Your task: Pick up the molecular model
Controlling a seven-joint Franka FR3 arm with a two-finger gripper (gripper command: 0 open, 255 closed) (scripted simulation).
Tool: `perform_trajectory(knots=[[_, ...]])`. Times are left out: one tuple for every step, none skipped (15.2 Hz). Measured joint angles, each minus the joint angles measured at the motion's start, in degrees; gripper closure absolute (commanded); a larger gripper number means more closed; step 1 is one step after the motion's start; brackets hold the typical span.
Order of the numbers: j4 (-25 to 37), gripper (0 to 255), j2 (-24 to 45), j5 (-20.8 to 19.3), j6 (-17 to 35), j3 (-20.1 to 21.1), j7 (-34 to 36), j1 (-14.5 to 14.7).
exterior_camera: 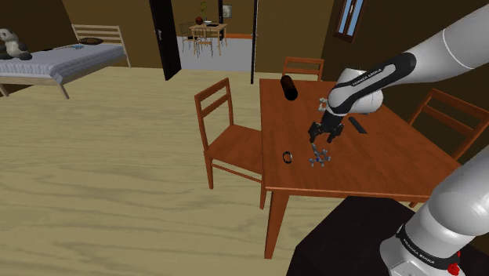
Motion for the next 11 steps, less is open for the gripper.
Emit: perform_trajectory(knots=[[-0.01,0,1.21,0.70,1.14,-0.27,-0.48,-0.02],[-0.28,0,2.22,1.32,2.35,-0.41,-0.94,0.02],[-0.43,0,3.04,1.82,3.29,-0.49,-1.33,0.09],[-0.72,0,3.87,2.36,4.39,-0.43,-1.60,0.26],[-1.01,0,4.59,2.90,5.37,-0.47,-2.09,0.33],[-1.01,0,5.27,3.35,6.02,-0.48,-2.46,0.40],[-0.98,0,6.14,3.92,6.81,-0.50,-2.98,0.47],[-1.20,0,6.68,4.39,7.54,-0.50,-3.41,0.52],[-1.24,255,7.01,4.64,7.90,-0.48,-3.59,0.56],[-1.32,255,7.16,4.77,8.12,-0.46,-3.68,0.58],[-1.36,255,7.23,4.83,8.24,-0.45,-3.72,0.60]])
